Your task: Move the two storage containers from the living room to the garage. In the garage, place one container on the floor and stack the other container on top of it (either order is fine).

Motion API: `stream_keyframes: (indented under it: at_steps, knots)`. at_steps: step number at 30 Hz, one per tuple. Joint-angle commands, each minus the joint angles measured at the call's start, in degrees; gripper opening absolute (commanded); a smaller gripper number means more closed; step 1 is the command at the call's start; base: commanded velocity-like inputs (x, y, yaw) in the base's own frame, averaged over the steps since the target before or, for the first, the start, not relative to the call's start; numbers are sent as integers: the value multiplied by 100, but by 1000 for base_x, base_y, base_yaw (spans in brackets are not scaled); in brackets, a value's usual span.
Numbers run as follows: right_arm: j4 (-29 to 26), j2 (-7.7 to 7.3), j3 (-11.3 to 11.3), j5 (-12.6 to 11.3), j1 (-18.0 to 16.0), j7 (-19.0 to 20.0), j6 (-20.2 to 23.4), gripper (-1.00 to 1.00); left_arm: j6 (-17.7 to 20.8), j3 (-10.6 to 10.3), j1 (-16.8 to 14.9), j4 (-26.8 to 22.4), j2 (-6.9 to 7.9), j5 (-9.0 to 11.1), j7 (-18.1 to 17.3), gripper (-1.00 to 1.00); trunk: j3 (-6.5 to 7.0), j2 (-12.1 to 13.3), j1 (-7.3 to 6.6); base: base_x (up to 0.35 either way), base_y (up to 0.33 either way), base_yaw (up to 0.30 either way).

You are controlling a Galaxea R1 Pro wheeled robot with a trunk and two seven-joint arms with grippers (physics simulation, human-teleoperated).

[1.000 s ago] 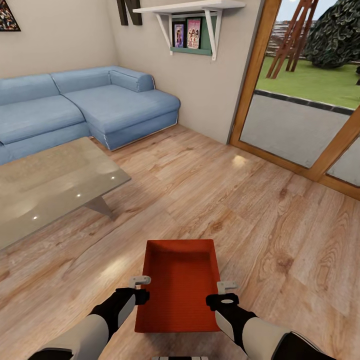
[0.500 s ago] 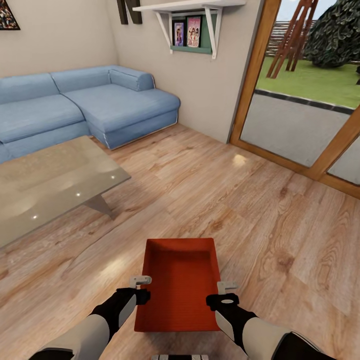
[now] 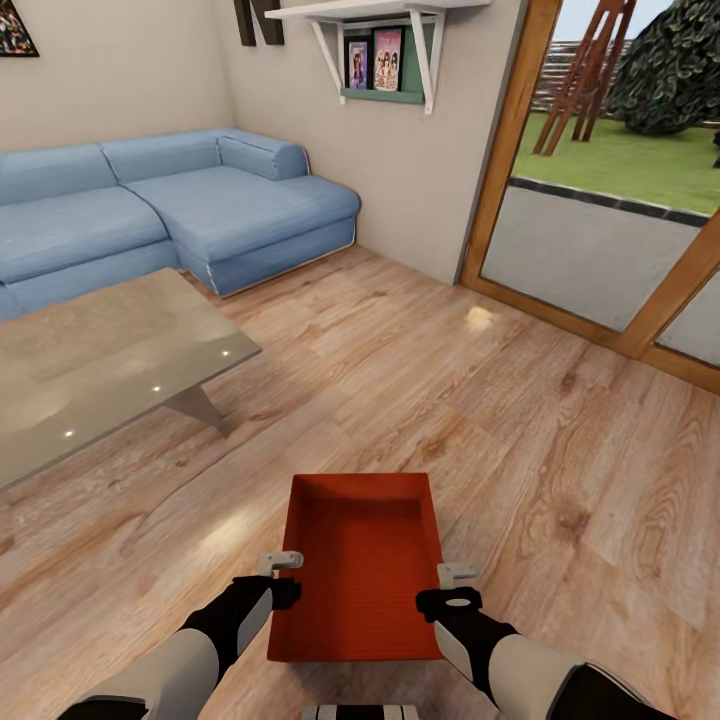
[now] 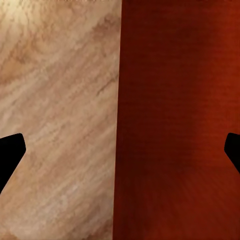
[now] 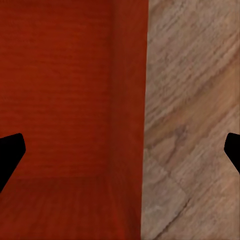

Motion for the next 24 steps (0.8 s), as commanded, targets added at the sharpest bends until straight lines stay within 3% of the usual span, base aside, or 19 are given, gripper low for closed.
stream_keyframes:
  at_steps: [1,9,21,24]
  knots:
    - [-5,-3,49,-46,-2,-24,8,100,28,-12,0,-12,0,51,31,100,-4,-1,-1,0,0,0]
    - [-5,-76,47,-46,-6,226,136,100,24,-12,0,-12,0,52,30,100,-4,-1,-1,0,0,0]
    - [-5,-96,42,-46,-6,258,174,100,15,-12,0,-5,0,52,30,100,-4,-1,-1,0,0,0]
    - [-5,-96,42,-46,-6,258,170,100,15,-12,0,-4,0,52,30,100,-58,-122,65,0,0,0]
